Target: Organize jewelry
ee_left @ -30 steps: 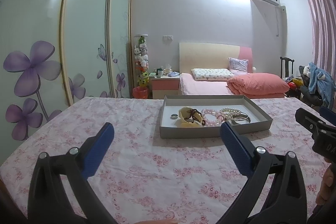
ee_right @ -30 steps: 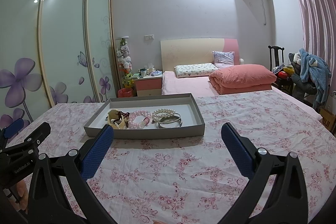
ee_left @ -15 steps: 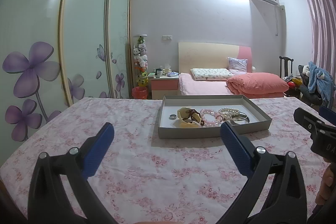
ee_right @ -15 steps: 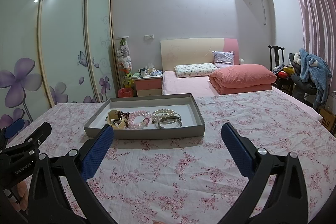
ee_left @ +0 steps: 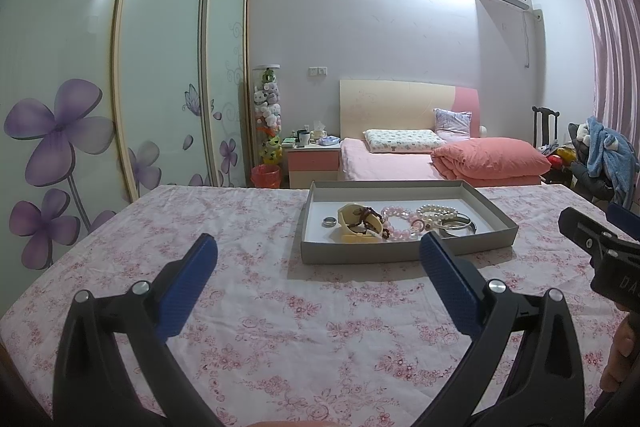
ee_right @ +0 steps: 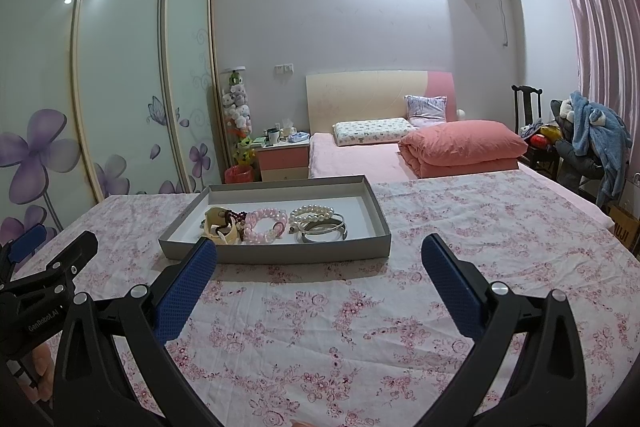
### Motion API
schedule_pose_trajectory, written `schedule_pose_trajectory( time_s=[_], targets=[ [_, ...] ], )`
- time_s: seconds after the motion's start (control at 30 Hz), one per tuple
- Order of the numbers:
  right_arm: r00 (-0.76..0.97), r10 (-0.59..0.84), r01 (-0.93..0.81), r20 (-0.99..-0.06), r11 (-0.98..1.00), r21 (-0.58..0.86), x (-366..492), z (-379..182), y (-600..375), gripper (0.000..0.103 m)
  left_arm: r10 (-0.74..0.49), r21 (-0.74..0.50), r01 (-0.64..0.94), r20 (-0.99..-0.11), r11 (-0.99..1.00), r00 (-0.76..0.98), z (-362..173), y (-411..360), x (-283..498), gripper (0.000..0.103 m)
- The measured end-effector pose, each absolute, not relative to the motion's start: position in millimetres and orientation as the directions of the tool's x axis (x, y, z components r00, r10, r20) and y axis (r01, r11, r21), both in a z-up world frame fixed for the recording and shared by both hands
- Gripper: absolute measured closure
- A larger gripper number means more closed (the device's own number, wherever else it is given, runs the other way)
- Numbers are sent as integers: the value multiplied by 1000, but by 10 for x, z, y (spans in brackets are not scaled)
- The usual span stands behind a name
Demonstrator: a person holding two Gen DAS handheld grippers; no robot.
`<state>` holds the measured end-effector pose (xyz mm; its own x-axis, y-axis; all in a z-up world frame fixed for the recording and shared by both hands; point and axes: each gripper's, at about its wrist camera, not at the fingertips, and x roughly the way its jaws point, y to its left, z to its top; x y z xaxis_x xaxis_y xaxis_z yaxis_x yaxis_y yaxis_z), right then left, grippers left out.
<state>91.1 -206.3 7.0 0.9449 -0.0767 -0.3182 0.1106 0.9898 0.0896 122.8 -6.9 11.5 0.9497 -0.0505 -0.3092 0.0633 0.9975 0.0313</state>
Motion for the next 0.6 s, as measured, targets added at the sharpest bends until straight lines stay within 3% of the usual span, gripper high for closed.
schedule_pose_trajectory(
  time_s=[0.6],
  targets=[
    [943, -76, 111, -325, 990, 89, 927, 26, -2049, 2, -53, 31, 65, -311, 997, 949, 109, -73, 1235, 4]
  ],
)
